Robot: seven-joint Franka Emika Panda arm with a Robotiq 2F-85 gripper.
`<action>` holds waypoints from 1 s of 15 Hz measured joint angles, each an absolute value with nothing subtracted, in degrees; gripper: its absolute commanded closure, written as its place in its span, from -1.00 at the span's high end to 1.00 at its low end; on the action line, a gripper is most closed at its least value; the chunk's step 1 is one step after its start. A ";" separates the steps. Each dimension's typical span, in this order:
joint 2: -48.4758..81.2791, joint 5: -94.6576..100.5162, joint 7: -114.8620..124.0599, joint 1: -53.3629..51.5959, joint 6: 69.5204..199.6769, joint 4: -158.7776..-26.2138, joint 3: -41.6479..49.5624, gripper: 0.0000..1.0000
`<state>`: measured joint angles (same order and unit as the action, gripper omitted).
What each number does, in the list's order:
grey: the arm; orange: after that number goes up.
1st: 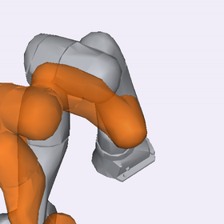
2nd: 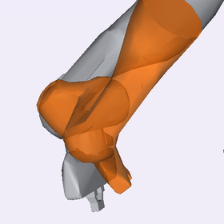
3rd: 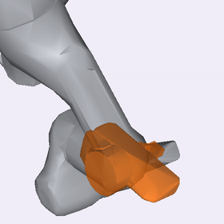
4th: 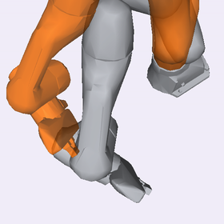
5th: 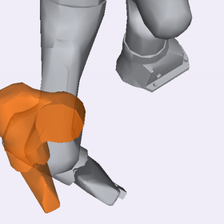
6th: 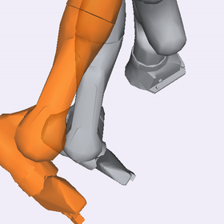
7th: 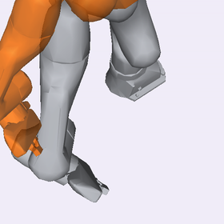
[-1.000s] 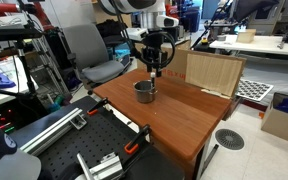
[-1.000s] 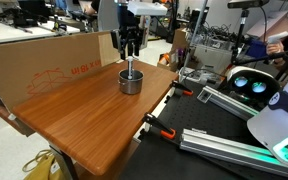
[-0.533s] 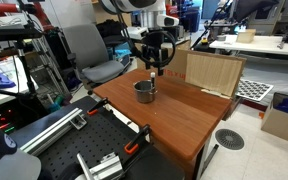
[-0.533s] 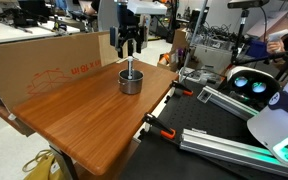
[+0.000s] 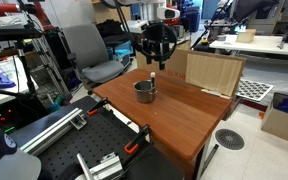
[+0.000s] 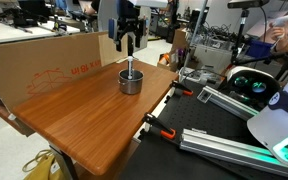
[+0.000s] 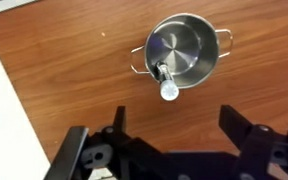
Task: Pick up the marker and put it in the cup
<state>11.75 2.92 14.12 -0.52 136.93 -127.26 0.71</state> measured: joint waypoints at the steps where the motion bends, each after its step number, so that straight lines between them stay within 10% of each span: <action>1: 10.56 2.92 14.22 -0.60 136.95 -127.69 0.69 1.00; 15: 2.05 -0.17 11.75 -0.74 136.81 -133.85 0.28 1.00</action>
